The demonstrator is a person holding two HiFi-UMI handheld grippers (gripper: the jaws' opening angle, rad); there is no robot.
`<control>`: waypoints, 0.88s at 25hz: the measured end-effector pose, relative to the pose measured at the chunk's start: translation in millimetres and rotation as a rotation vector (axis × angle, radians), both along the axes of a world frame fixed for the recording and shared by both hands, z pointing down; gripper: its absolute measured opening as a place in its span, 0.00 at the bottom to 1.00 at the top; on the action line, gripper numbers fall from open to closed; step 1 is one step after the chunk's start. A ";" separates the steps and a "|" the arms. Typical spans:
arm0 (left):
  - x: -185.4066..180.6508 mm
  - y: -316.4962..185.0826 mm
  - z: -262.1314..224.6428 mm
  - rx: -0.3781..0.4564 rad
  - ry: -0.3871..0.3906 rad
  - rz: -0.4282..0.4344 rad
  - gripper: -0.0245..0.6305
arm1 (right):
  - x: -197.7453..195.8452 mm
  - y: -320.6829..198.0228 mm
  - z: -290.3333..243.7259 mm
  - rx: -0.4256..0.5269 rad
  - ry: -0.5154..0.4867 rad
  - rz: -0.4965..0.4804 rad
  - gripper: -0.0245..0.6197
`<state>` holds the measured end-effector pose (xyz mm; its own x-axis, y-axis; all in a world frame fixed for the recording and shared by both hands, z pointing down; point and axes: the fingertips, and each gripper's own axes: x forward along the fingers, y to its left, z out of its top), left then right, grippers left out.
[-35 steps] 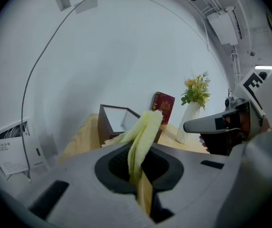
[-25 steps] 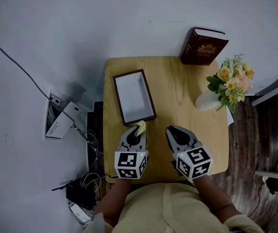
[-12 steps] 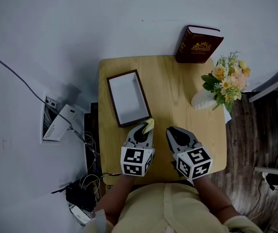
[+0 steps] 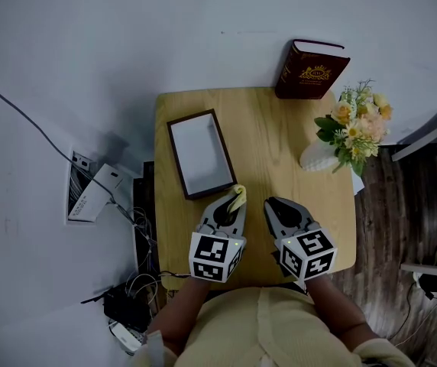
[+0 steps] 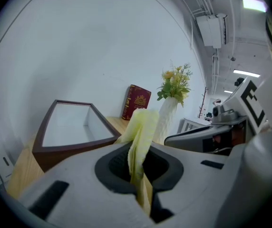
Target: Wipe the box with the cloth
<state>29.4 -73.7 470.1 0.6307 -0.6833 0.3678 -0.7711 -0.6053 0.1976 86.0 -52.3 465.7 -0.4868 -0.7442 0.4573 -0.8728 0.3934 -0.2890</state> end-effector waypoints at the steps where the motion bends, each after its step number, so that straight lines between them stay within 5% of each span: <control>1: 0.2 2.0 -6.1 0.010 0.008 0.006 0.08 | 0.2 -1.0 -0.6 0.002 -0.001 -0.001 0.11; 12: -41.0 13.8 -45.9 0.083 0.028 -0.064 0.08 | -24.1 -25.9 -14.5 0.062 0.032 -0.121 0.12; 19: -77.4 18.3 -48.1 0.102 0.030 -0.141 0.08 | -59.8 -38.1 -7.9 0.074 0.071 -0.281 0.12; 22: -86.8 21.4 -46.9 0.092 0.053 -0.155 0.08 | -71.5 -40.4 -3.9 0.065 0.072 -0.327 0.22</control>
